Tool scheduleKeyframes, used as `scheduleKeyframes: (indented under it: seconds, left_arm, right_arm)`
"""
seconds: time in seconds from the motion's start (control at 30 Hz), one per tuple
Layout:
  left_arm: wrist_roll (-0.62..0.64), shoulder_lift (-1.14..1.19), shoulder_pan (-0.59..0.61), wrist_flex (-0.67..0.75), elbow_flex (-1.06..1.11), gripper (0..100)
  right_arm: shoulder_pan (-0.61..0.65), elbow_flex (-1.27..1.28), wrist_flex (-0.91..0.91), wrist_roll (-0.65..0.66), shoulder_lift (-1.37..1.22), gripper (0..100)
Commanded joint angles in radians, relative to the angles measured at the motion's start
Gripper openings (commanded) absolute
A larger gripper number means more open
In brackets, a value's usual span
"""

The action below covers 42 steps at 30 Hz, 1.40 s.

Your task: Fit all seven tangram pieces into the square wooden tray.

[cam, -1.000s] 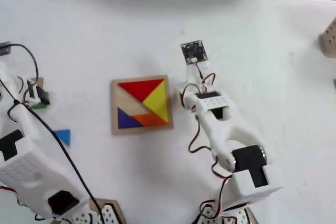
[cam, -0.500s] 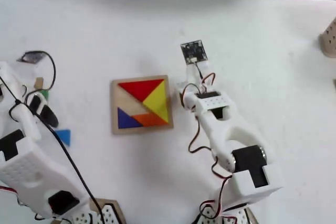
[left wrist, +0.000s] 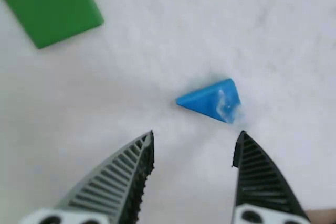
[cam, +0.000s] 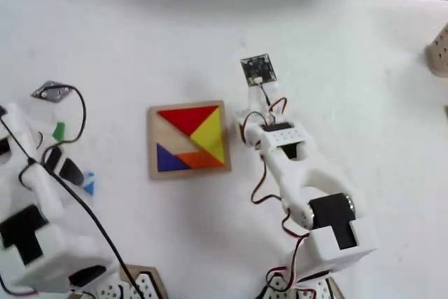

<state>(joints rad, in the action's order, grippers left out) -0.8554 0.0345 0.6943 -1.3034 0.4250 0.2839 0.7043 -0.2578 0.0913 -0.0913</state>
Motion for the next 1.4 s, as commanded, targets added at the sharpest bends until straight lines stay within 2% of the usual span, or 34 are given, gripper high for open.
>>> scheduleKeyframes:
  seconds: [0.0,0.1,0.3,0.4,0.57,0.9,1.13,1.37]
  left_arm:
    - [0.161,-0.206,-0.048,0.195,0.167,25]
    - [0.381,-0.196,-0.071,0.176,0.230,25]
    - [0.976,-0.148,-0.159,0.126,0.279,25]
    - [1.162,-0.105,-0.174,0.140,0.282,25]
    - [1.195,0.007,-0.179,0.267,0.284,25]
    - [1.200,0.113,-0.143,0.213,0.114,24]
    - [1.197,0.111,-0.143,0.239,0.100,2]
    - [1.197,0.111,-0.130,0.239,0.101,2]
  right_arm:
    - [-0.015,-0.049,0.019,0.017,0.008,2.2]
    - [-0.015,-0.049,0.018,0.017,0.008,2.2]
    - [-0.015,-0.049,0.018,0.017,0.008,2.2]
    - [-0.015,-0.049,0.018,0.017,0.008,2.2]
    - [-0.015,-0.049,0.018,0.017,0.008,2.2]
    - [-0.013,-0.048,0.016,0.017,0.008,2.2]
    - [-0.013,-0.044,0.016,0.017,0.008,2.2]
    - [-0.013,-0.043,0.016,0.017,0.008,2.0]
